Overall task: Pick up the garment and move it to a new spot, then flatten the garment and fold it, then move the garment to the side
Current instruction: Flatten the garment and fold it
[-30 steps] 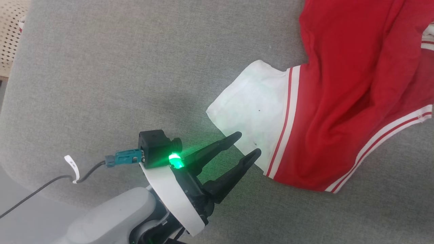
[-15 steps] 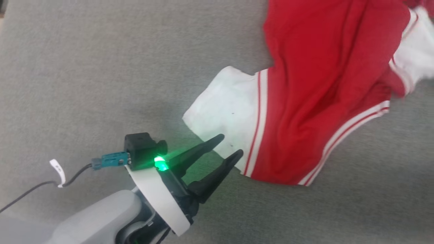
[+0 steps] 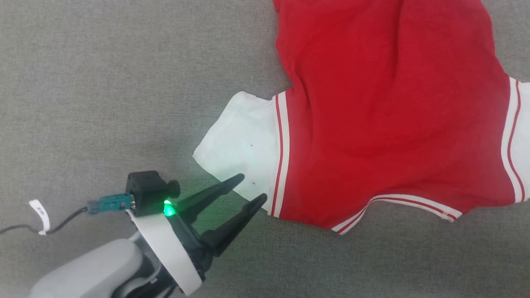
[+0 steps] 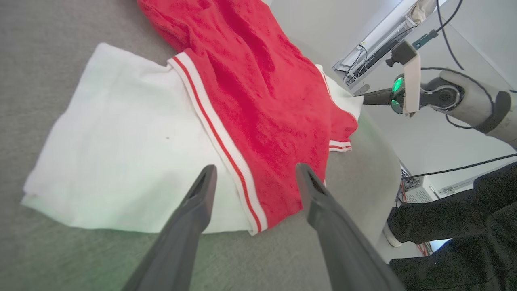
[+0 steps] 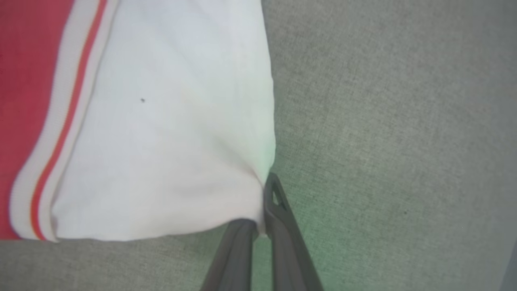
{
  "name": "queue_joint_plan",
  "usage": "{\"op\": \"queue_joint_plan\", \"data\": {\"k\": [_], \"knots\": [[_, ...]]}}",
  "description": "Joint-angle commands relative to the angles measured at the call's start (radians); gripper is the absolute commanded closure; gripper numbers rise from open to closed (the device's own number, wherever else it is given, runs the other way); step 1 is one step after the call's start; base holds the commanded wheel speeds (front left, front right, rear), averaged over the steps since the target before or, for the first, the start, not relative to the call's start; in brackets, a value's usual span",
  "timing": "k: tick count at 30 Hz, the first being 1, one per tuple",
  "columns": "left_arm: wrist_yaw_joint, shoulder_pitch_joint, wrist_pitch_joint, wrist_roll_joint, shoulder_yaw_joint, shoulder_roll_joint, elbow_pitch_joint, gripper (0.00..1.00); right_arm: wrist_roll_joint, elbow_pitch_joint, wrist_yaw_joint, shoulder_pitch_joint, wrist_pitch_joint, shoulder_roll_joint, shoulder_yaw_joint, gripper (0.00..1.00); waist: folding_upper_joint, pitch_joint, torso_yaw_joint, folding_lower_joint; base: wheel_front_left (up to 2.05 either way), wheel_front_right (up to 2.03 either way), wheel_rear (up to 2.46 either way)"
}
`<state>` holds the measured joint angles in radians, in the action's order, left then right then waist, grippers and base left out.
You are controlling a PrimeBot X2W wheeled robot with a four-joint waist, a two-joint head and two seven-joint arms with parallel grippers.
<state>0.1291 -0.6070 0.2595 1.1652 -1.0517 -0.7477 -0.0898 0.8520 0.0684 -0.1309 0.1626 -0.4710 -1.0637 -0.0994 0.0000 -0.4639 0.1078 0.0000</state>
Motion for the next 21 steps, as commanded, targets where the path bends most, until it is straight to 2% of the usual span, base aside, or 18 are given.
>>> {"op": "queue_joint_plan", "data": {"k": [1, 4, 5, 6, 7, 10, 11, 16, 21], "knots": [[0.002, -0.021, -0.010, -0.015, -0.008, -0.013, 0.003, 0.00, -0.013, -0.005, 0.000, -0.021, 0.006, 0.027, 0.028, 1.00, 0.0000, 0.001, 0.002, 0.0000, 0.00, 0.00, 0.00], [0.002, -0.053, -0.043, -0.037, -0.029, -0.056, 0.006, 0.00, -0.047, -0.020, 0.000, -0.055, 0.006, 0.075, 0.077, 1.00, 0.0000, 0.006, 0.002, 0.0000, 0.00, 0.00, 0.00], [0.002, -0.067, -0.059, -0.041, -0.037, -0.072, 0.003, 0.00, -0.057, -0.023, 0.000, -0.053, 0.017, 0.101, 0.096, 0.92, 0.0000, 0.010, 0.000, 0.0000, 0.00, 0.00, 0.00], [0.002, -0.081, -0.078, -0.049, -0.046, -0.088, 0.000, 0.00, -0.063, -0.023, 0.000, -0.055, 0.020, 0.126, 0.111, 0.34, 0.0000, 0.013, -0.001, 0.0000, 0.00, 0.00, 0.00], [0.002, -0.099, -0.106, -0.063, -0.060, -0.106, -0.003, 0.00, -0.065, -0.018, 0.000, -0.055, 0.024, 0.152, 0.133, 0.00, 0.0000, 0.018, -0.003, 0.0000, 0.00, 0.00, 0.00], [0.002, -0.173, -0.213, -0.116, -0.105, -0.160, -0.007, 0.00, -0.079, -0.035, 0.000, -0.063, 0.040, 0.205, 0.191, 0.00, 0.0000, 0.031, -0.011, 0.0000, 0.00, 0.00, 0.00], [0.002, -0.173, -0.213, -0.116, -0.105, -0.160, -0.007, 0.00, -0.079, -0.035, 0.000, -0.063, 0.040, 0.205, 0.191, 0.00, 0.0000, 0.031, -0.011, 0.0000, 0.00, 0.00, 0.00], [0.002, -0.317, -0.409, -0.142, -0.188, -0.198, -0.038, 0.00, -0.101, -0.071, 0.000, -0.082, 0.065, 0.257, 0.298, 0.00, 0.0000, 0.045, -0.036, 0.0000, 0.00, 0.00, 0.00], [0.002, -0.389, -0.552, -0.143, -0.223, -0.192, -0.040, 0.00, -0.101, -0.092, 0.000, -0.077, 0.074, 0.282, 0.344, 0.00, 0.0000, 0.043, -0.076, 0.0000, 0.00, 0.00, 0.00]]}}
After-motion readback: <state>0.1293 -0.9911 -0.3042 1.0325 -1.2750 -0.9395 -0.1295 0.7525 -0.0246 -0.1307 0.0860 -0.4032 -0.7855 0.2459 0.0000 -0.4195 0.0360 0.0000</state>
